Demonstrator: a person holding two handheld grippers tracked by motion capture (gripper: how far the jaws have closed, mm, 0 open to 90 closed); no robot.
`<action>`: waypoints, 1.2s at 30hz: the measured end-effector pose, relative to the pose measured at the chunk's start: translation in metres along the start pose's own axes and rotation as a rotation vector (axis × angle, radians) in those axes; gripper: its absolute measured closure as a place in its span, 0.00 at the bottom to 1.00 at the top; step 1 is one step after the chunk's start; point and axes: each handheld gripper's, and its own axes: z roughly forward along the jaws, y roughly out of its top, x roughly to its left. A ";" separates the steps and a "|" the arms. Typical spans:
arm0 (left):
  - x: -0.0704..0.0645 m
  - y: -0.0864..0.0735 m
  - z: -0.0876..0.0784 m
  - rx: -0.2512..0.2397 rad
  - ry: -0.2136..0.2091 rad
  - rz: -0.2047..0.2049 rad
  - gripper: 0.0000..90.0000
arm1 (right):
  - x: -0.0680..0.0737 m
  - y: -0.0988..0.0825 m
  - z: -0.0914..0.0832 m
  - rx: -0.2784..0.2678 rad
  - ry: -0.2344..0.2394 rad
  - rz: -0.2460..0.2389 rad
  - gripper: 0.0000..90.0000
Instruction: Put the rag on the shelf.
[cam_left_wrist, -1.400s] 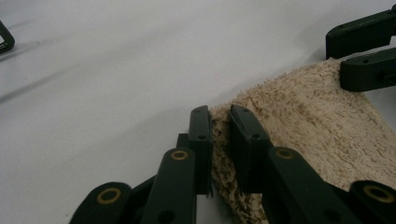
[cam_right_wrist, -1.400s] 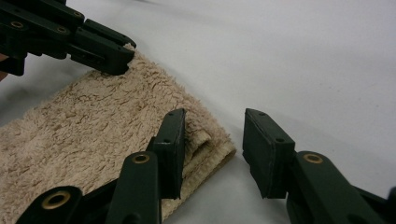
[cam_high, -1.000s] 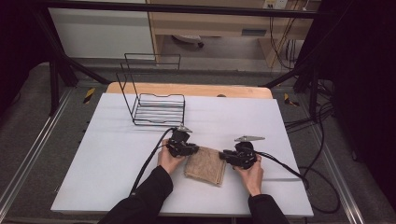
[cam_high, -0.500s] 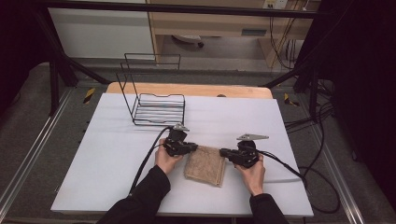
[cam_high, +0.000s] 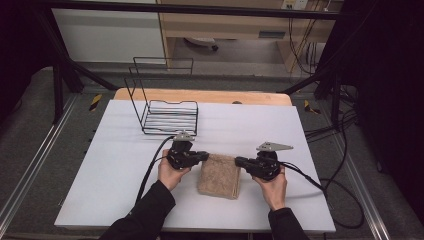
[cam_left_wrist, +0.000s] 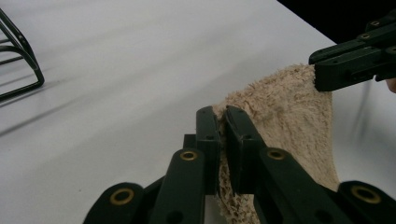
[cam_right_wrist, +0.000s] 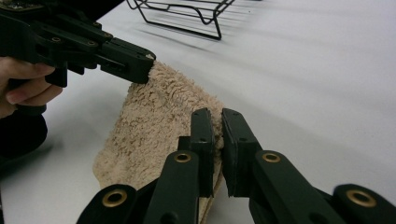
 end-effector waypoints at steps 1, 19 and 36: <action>-0.001 0.000 -0.002 -0.004 -0.003 0.002 0.93 | 0.001 0.001 -0.001 -0.002 0.000 -0.005 0.93; -0.018 0.006 -0.026 -0.072 0.000 0.050 0.94 | 0.016 0.016 -0.020 -0.070 0.000 -0.075 0.94; -0.027 0.018 -0.050 -0.125 0.009 0.081 0.94 | 0.031 0.033 -0.030 -0.123 -0.005 -0.126 0.94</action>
